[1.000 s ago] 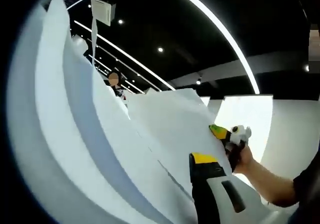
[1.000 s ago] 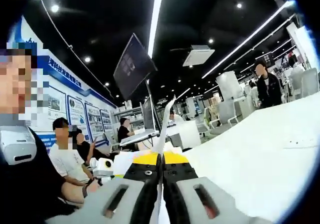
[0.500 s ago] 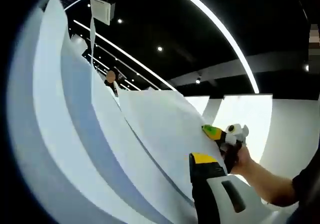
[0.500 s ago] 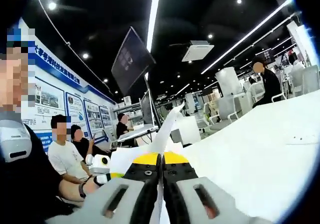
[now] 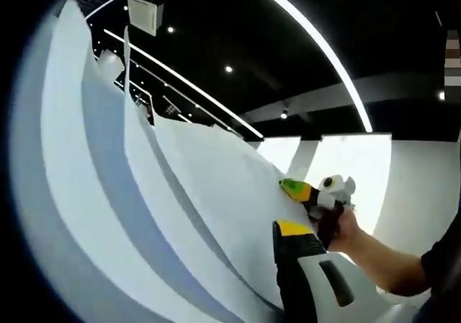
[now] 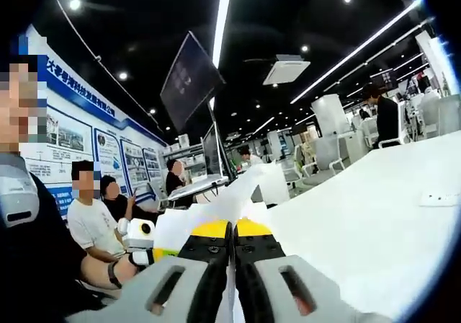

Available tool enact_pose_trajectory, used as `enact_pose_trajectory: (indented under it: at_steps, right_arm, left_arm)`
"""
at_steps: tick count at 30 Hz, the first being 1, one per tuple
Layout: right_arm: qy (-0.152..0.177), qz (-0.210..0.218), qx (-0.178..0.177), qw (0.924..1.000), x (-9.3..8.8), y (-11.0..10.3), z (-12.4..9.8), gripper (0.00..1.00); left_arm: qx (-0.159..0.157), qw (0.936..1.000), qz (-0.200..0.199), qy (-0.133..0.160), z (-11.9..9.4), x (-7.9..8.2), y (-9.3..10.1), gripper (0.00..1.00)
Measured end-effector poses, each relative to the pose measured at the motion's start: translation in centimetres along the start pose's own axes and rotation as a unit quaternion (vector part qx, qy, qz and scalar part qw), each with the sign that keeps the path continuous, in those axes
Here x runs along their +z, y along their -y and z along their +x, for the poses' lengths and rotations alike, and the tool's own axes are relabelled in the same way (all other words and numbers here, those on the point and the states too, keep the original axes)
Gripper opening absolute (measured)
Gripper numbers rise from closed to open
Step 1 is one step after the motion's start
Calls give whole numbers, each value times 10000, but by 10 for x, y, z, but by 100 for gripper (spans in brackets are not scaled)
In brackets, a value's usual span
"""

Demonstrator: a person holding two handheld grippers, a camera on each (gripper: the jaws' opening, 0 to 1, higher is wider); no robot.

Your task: Organize the stack of printing papers by aligning and flattening the scattered papers on the table

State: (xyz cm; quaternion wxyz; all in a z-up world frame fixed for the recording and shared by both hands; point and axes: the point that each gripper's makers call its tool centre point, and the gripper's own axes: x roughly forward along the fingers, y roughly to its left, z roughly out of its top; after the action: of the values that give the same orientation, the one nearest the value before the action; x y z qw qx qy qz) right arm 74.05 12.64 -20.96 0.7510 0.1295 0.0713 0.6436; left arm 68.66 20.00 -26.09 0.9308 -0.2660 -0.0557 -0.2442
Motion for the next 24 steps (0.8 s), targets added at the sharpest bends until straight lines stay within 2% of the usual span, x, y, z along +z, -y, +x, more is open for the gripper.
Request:
enact_pose_trajectory:
  at_steps: [24]
  right_arm:
    - [-167, 98, 118, 9997, -15, -7, 9, 0]
  left_arm:
    - [-7, 10000, -20, 21, -1, 0, 1, 32]
